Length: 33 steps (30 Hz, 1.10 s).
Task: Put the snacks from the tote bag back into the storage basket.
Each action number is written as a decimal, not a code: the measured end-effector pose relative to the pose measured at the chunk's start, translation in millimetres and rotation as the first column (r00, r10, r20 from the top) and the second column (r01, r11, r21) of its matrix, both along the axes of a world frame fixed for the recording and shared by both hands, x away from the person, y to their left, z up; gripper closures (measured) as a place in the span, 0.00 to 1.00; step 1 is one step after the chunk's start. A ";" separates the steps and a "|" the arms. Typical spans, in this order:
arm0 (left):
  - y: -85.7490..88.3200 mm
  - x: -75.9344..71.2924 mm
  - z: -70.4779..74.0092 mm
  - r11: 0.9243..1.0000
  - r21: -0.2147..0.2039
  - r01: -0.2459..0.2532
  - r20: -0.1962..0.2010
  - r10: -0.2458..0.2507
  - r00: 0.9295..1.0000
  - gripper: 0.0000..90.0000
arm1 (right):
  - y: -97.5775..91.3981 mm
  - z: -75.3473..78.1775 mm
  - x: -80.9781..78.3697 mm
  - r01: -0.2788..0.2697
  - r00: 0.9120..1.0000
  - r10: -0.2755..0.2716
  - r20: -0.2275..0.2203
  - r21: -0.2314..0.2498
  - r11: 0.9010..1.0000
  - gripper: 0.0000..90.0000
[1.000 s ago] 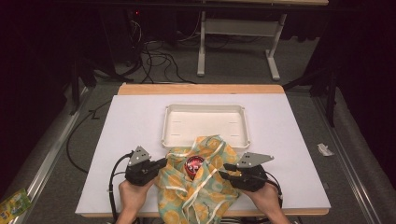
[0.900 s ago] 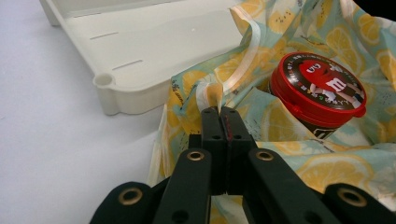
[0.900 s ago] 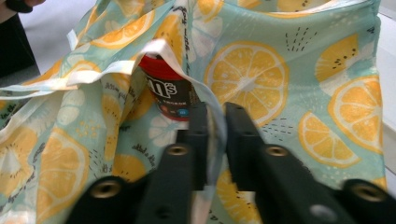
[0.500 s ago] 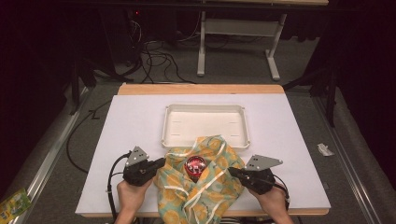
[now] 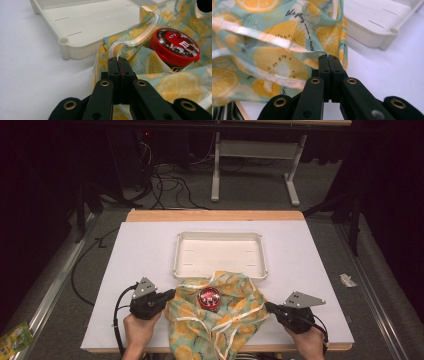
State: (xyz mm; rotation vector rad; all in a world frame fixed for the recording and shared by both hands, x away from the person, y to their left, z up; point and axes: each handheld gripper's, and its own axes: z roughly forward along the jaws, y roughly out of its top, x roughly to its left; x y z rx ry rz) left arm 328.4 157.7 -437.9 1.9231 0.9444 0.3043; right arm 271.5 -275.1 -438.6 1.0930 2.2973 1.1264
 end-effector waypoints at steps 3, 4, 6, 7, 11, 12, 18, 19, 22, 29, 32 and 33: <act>-0.3 -0.5 -0.3 1.000 0.000 0.003 -0.002 -0.003 1.000 1.00 | -6.4 -4.7 -2.0 0.022 1.000 -0.022 -0.017 -0.005 1.000 1.00; -0.6 -0.5 -0.7 1.000 -0.002 0.003 -0.002 -0.003 1.000 1.00 | -8.6 -7.3 -2.2 0.032 0.999 -0.032 -0.021 -0.005 0.999 1.00; -1.3 -0.6 -0.9 1.000 0.000 0.007 -0.004 -0.007 1.000 1.00 | -11.7 -10.3 -2.3 0.043 0.998 -0.043 -0.036 -0.006 0.999 1.00; -1.8 -0.8 -0.8 1.000 0.000 0.009 -0.006 -0.009 1.000 1.00 | -13.0 -11.7 -1.9 0.045 0.998 -0.046 -0.042 -0.006 0.999 1.00; -4.1 -2.2 0.0 1.000 -0.001 0.019 -0.005 -0.019 1.000 1.00 | -14.2 -12.4 -0.1 0.054 0.997 -0.053 -0.053 0.006 0.999 0.95; -4.6 -2.5 0.4 1.000 -0.002 0.021 -0.002 -0.021 1.000 1.00 | -14.0 -10.3 0.1 0.056 0.997 -0.056 -0.049 0.015 0.998 0.92; -7.4 -3.5 2.8 1.000 -0.005 0.031 0.004 -0.031 1.000 1.00 | -7.3 14.5 0.6 0.072 0.997 -0.073 0.007 0.062 0.995 0.81; -8.1 -3.7 3.1 0.999 -0.005 0.032 0.004 -0.032 0.999 1.00 | -5.0 18.4 1.4 0.066 0.998 -0.068 0.018 0.065 0.996 0.80; -9.6 -4.0 3.6 0.999 -0.007 0.035 0.006 -0.035 0.999 1.00 | 6.2 27.8 3.7 0.046 0.998 -0.049 0.044 0.053 0.998 0.80; -11.7 -4.6 3.9 0.999 -0.004 0.043 0.005 -0.043 0.999 1.00 | 47.1 39.1 18.7 -0.029 0.998 0.028 0.059 0.012 1.000 0.85; -11.4 -5.1 4.4 0.999 -0.005 0.045 0.006 -0.045 0.999 1.00 | 60.2 32.7 27.3 -0.042 0.999 0.042 0.017 -0.014 0.999 0.86; -11.3 -5.3 4.4 0.999 -0.005 0.043 0.006 -0.043 0.999 1.00 | 63.3 28.6 29.4 -0.048 0.999 0.048 -0.002 -0.026 0.999 0.86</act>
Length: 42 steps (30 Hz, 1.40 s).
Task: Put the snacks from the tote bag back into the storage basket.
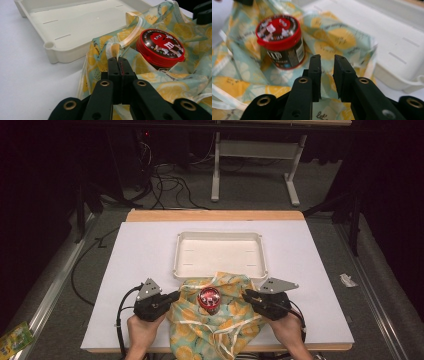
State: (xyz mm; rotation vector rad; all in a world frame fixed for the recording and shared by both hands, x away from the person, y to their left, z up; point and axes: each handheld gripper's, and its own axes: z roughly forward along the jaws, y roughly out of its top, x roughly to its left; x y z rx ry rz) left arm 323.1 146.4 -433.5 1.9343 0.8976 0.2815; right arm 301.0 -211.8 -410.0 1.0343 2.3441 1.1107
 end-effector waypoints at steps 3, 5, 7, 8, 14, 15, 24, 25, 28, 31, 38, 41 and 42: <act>0.9 -1.0 0.3 1.000 0.003 -0.001 0.001 0.001 1.000 1.00 | 0.7 -7.9 0.5 -0.005 0.999 0.004 -0.035 -0.042 0.999 0.87; 1.4 -1.7 0.0 1.000 0.001 -0.003 0.003 0.003 1.000 1.00 | -3.8 -14.1 -0.7 0.006 0.999 -0.009 -0.050 -0.062 0.998 0.87; 1.8 -2.0 -0.4 1.000 0.005 -0.002 0.002 0.002 1.000 1.00 | -9.6 -17.8 -2.3 0.019 0.998 -0.024 -0.063 -0.084 0.996 0.87; 1.8 -2.2 -1.0 1.000 0.003 -0.003 0.002 0.003 1.000 1.00 | -13.6 -19.6 -3.2 0.027 0.997 -0.034 -0.075 -0.091 0.995 0.87; 1.2 -3.1 -3.2 1.000 0.004 -0.004 -0.003 0.004 1.000 1.00 | -33.6 -31.6 -7.3 0.084 0.991 -0.095 -0.099 -0.116 0.990 0.84; 1.3 -3.1 -3.3 1.000 0.004 -0.005 -0.005 0.005 1.000 1.00 | -35.2 -33.0 -7.4 0.091 0.989 -0.103 -0.104 -0.116 0.989 0.84; -1.6 -7.0 -4.9 1.000 0.028 0.001 -0.023 -0.001 1.000 0.87 | -36.6 -37.9 -5.7 0.115 0.986 -0.122 -0.111 -0.065 0.991 0.67; -1.9 -7.9 -5.5 0.999 0.034 0.002 -0.025 -0.001 1.000 0.83 | -35.0 -38.2 -5.4 0.111 0.987 -0.118 -0.108 -0.065 0.992 0.67; -1.6 -9.2 -9.3 0.999 0.038 -0.017 -0.046 0.019 0.999 0.71 | -29.4 -39.9 -4.1 0.086 0.988 -0.096 -0.120 -0.084 0.993 0.77; -0.8 -10.0 -13.9 0.999 0.045 -0.029 -0.067 0.032 0.997 0.64 | -27.8 -42.6 -3.4 0.068 0.990 -0.079 -0.121 -0.092 0.993 0.94; -2.5 -10.5 -20.3 0.998 0.063 -0.016 -0.087 0.022 0.996 0.83 | -40.8 -36.7 -6.8 0.096 0.991 -0.102 -0.083 -0.083 0.992 1.00; -5.0 -9.3 -20.6 0.997 0.079 -0.014 -0.082 0.020 0.996 0.95 | -48.6 -32.8 -7.5 0.123 0.989 -0.129 -0.074 -0.081 0.989 1.00; -5.6 -8.9 -20.1 0.996 0.086 -0.016 -0.076 0.023 0.997 0.97 | -51.6 -31.8 -7.3 0.129 0.989 -0.135 -0.068 -0.083 0.988 1.00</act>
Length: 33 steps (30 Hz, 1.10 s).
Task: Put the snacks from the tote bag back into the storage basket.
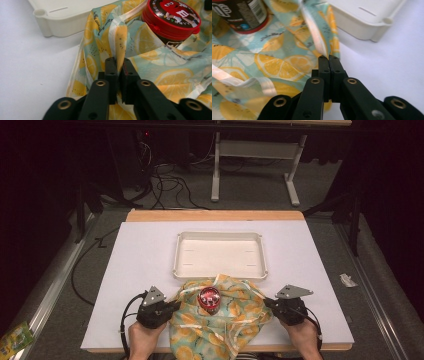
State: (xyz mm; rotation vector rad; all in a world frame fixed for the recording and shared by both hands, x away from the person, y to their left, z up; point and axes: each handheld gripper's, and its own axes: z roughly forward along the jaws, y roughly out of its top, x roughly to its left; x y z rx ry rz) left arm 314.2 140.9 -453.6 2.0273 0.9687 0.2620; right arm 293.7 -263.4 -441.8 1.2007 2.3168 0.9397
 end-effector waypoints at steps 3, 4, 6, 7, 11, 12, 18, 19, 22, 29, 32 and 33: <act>1.3 0.8 3.0 1.000 0.022 -0.013 0.020 0.012 1.000 0.99 | -9.3 1.6 1.1 0.030 1.000 -0.030 0.008 0.004 1.000 1.00; 2.2 1.2 3.9 1.000 0.023 -0.017 0.023 0.017 1.000 0.99 | -12.2 1.7 1.7 0.037 0.999 -0.037 0.010 0.008 0.999 1.00; 5.2 3.0 7.5 0.999 0.036 -0.029 0.037 0.028 0.999 0.99 | -17.7 1.9 2.6 0.057 0.998 -0.057 0.013 0.013 0.998 1.00; 6.4 3.8 9.3 0.999 0.042 -0.034 0.045 0.032 0.998 0.99 | -19.3 2.0 2.7 0.062 0.998 -0.062 0.012 0.014 0.998 1.00; 7.7 8.1 14.3 0.996 0.076 -0.045 0.067 0.040 0.997 0.99 | -23.5 0.2 5.3 0.077 0.997 -0.077 0.019 0.007 0.997 1.00; 7.2 8.7 14.9 0.995 0.087 -0.048 0.074 0.042 0.996 0.99 | -23.5 -0.6 6.0 0.075 0.997 -0.075 0.023 -0.001 0.997 1.00; 7.8 14.0 12.5 0.991 0.120 -0.065 0.077 0.056 0.995 0.99 | -25.2 -4.4 8.4 0.081 0.997 -0.081 0.016 -0.007 0.997 1.00; 8.2 14.9 11.8 0.990 0.120 -0.069 0.077 0.060 0.995 0.99 | -25.0 -5.0 8.4 0.081 0.997 -0.081 0.019 -0.011 0.997 1.00; 9.8 18.2 9.6 0.992 0.098 -0.081 0.066 0.074 0.995 0.98 | -24.7 -6.4 8.5 0.084 0.996 -0.083 0.018 -0.015 0.996 1.00; 7.8 12.9 8.0 0.996 0.012 -0.090 0.025 0.090 0.996 0.65 | -23.9 -8.3 7.2 0.083 0.996 -0.083 0.018 0.003 0.997 1.00; 2.4 8.7 9.7 0.996 0.000 -0.093 0.017 0.093 0.996 0.52 | -22.7 -9.4 7.0 0.078 0.997 -0.079 0.018 0.004 0.997 1.00; -0.9 8.2 10.0 0.996 0.002 -0.090 0.014 0.090 0.996 0.48 | -22.5 -9.9 7.5 0.077 0.997 -0.077 0.019 0.002 0.997 1.00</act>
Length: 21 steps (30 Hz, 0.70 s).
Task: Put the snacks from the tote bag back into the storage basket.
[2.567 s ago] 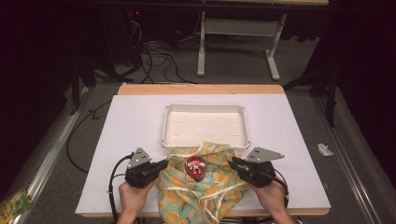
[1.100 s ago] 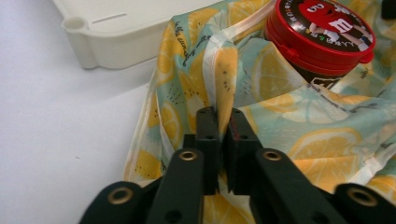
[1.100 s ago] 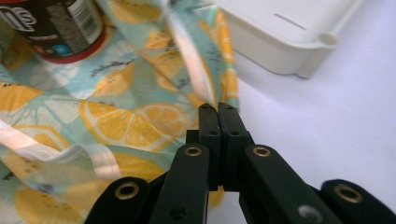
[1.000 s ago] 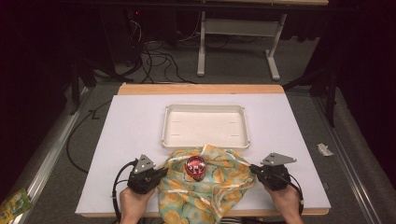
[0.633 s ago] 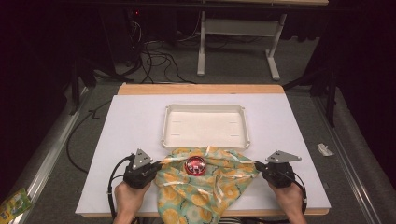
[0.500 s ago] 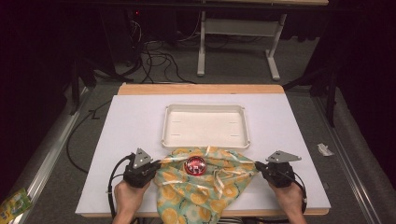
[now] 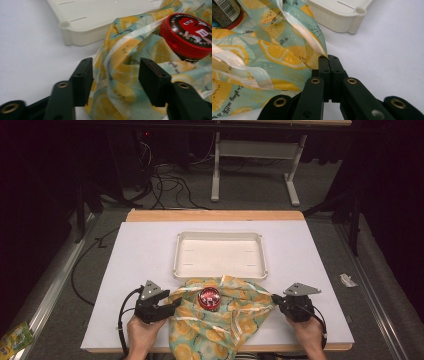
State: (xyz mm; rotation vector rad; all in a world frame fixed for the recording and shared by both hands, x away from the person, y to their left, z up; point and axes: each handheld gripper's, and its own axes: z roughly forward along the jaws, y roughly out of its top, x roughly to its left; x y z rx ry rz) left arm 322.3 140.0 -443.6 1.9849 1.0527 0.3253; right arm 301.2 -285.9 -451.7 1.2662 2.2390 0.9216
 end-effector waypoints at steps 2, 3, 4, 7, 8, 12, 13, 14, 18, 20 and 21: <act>-6.3 1.3 -0.4 1.000 0.015 0.013 -0.020 -0.013 1.000 0.43 | 0.3 -0.1 0.2 0.000 1.000 0.000 0.002 0.002 1.000 1.00; -10.5 3.2 -1.5 1.000 0.025 0.017 -0.034 -0.016 0.999 0.41 | 0.4 0.1 0.1 0.000 1.000 0.000 0.002 0.004 1.000 1.00; -13.1 4.8 -2.8 1.000 0.023 0.020 -0.045 -0.019 0.999 0.40 | 0.6 0.5 -0.1 -0.003 1.000 0.003 0.007 0.005 1.000 1.00; -19.2 9.4 -7.5 1.000 0.016 0.018 -0.077 -0.017 0.997 0.38 | 0.8 1.1 -0.7 -0.007 1.000 0.007 0.008 0.005 1.000 1.00; -22.1 11.8 -9.9 1.000 0.015 0.017 -0.092 -0.015 0.996 0.38 | 0.9 0.7 -0.7 -0.008 1.000 0.008 0.008 0.005 1.000 1.00; -29.6 17.0 -17.1 0.997 0.076 0.005 -0.104 0.003 0.995 0.39 | 2.8 -0.7 -1.3 -0.015 1.000 0.015 0.002 0.000 1.000 1.00; -29.6 17.0 -17.1 0.997 0.076 0.005 -0.104 0.003 0.995 0.40 | 3.1 -1.1 -1.2 -0.017 1.000 0.017 0.002 -0.003 1.000 1.00; -31.2 18.6 -21.0 0.991 0.131 -0.004 -0.103 0.018 0.994 0.41 | 3.1 -1.2 -1.0 -0.020 1.000 0.020 0.000 -0.006 1.000 1.00; -31.9 18.1 -26.4 0.977 0.213 -0.022 -0.082 0.041 0.996 0.49 | 3.7 -3.0 -0.9 -0.020 1.000 0.020 0.001 -0.019 1.000 1.00; -29.4 17.9 -27.9 0.975 0.219 -0.030 -0.065 0.045 0.997 0.54 | 3.0 -3.5 -1.0 -0.015 1.000 0.015 0.002 -0.026 1.000 1.00; -27.7 18.0 -28.0 0.975 0.221 -0.031 -0.058 0.045 0.997 0.59 | 2.0 -3.4 -1.0 -0.014 1.000 0.014 0.001 -0.030 0.999 1.00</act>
